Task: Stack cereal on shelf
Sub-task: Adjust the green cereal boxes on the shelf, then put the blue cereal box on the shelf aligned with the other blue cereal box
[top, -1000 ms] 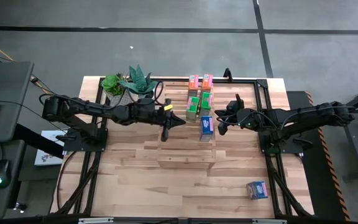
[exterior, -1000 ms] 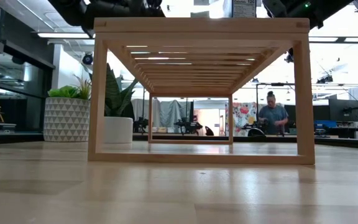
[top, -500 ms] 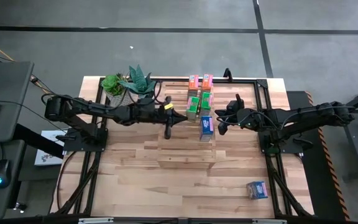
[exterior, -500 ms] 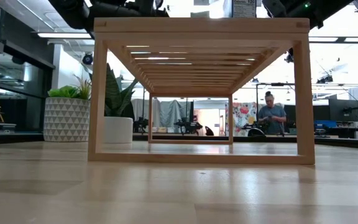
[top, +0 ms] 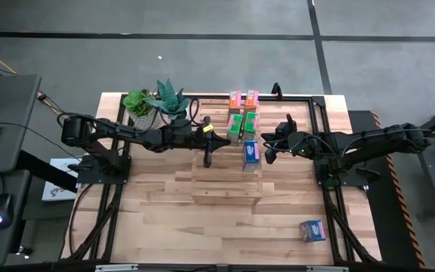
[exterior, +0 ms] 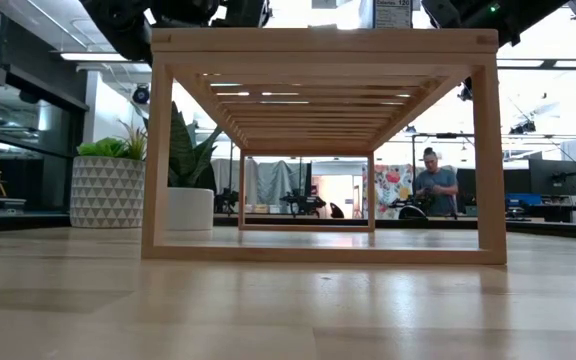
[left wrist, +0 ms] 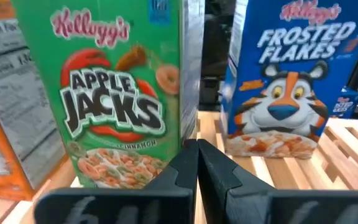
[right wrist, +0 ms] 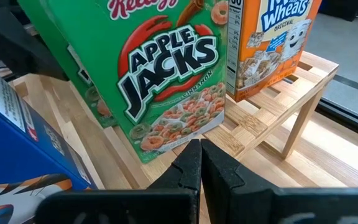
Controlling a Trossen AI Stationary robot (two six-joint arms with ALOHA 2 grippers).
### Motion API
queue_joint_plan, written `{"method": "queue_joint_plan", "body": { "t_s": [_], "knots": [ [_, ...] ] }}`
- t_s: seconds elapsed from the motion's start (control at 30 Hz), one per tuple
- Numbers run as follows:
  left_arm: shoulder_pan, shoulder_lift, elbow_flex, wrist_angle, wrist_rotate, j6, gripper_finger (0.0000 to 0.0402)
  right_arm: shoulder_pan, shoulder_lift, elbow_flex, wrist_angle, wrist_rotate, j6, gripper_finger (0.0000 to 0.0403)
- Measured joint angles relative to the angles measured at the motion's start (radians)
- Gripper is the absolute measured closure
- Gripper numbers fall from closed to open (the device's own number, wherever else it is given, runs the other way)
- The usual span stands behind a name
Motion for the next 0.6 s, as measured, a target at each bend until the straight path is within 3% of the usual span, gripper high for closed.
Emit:
{"method": "queue_joint_plan", "body": {
  "t_s": [0.37,0.5,0.6],
  "knots": [
    [-0.001,-0.008,0.0,0.017,0.035,-0.009,0.0402,0.0,0.0,0.0,0.0,-0.004,0.0,0.0403],
    [-0.004,-0.065,0.001,-0.018,0.084,-0.002,0.0402,0.0,-0.001,0.0,-0.002,-0.01,0.0,0.0403],
    [-0.005,-0.145,0.001,-0.143,0.085,0.034,0.0401,0.0,-0.013,0.0,-0.013,-0.027,-0.001,0.0403]
  ]
}}
